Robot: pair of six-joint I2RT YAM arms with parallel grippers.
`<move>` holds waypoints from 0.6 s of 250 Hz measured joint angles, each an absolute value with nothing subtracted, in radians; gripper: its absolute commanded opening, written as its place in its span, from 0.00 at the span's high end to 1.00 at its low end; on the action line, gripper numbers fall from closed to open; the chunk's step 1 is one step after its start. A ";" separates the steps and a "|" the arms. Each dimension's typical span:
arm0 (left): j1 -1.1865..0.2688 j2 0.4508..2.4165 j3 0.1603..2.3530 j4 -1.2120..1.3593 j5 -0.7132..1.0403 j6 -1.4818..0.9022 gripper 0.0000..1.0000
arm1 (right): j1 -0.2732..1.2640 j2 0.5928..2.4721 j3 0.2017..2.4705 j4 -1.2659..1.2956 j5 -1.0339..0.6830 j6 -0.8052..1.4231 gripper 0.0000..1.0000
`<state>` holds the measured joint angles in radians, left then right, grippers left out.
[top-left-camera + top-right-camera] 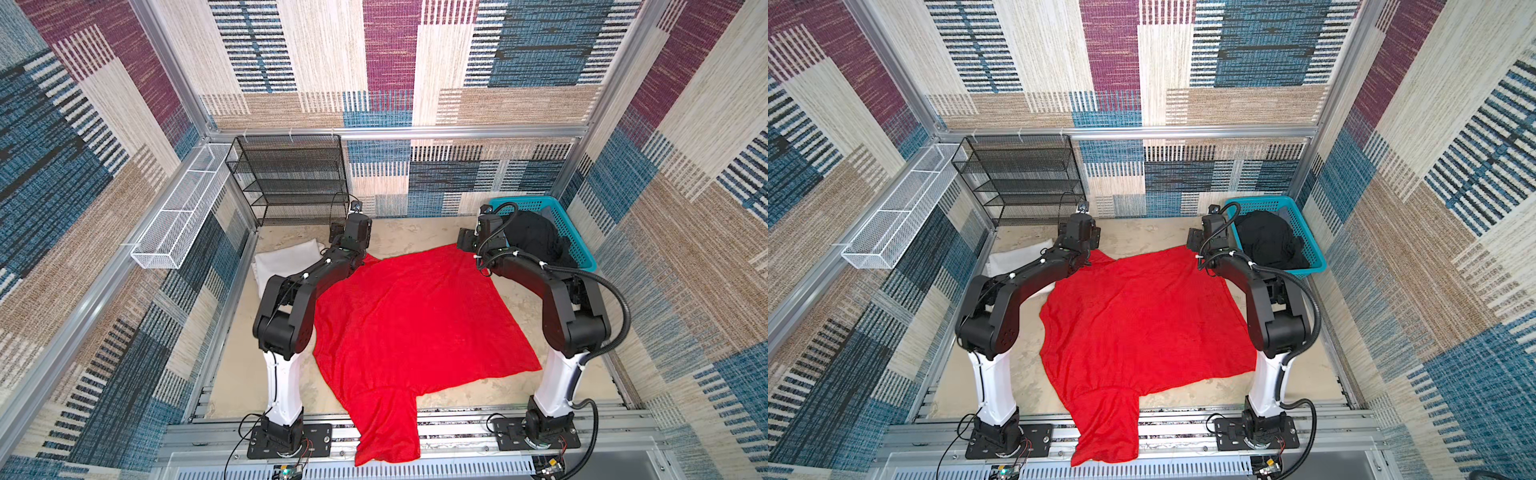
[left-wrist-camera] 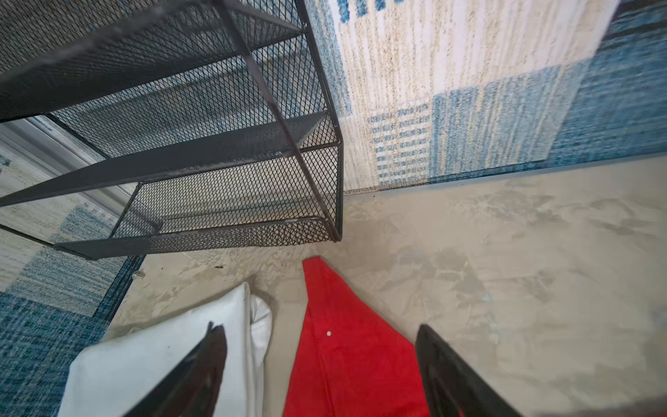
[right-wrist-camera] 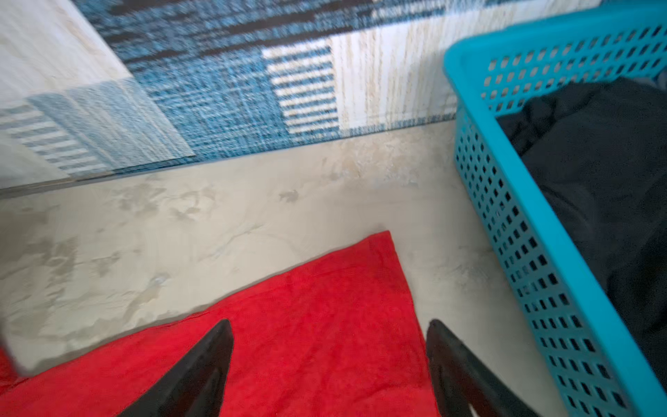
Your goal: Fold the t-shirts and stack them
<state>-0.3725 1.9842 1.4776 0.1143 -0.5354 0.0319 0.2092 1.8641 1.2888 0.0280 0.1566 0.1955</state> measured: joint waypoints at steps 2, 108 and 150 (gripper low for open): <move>-0.373 1.979 1.475 0.106 -0.534 0.029 0.21 | 0.212 1.858 1.282 0.029 0.156 0.196 0.15; -0.311 2.070 1.480 -0.214 -0.345 -0.266 0.48 | 0.318 1.687 0.885 -0.001 -0.125 0.272 0.13; -0.287 2.136 1.513 -0.230 -0.304 -0.337 0.52 | 0.314 1.681 0.844 0.002 -0.143 0.287 0.12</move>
<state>-0.2871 2.1365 1.5131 -0.2302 -0.3038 -0.3374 0.3141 1.6806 0.8436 0.0025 -0.1429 0.2867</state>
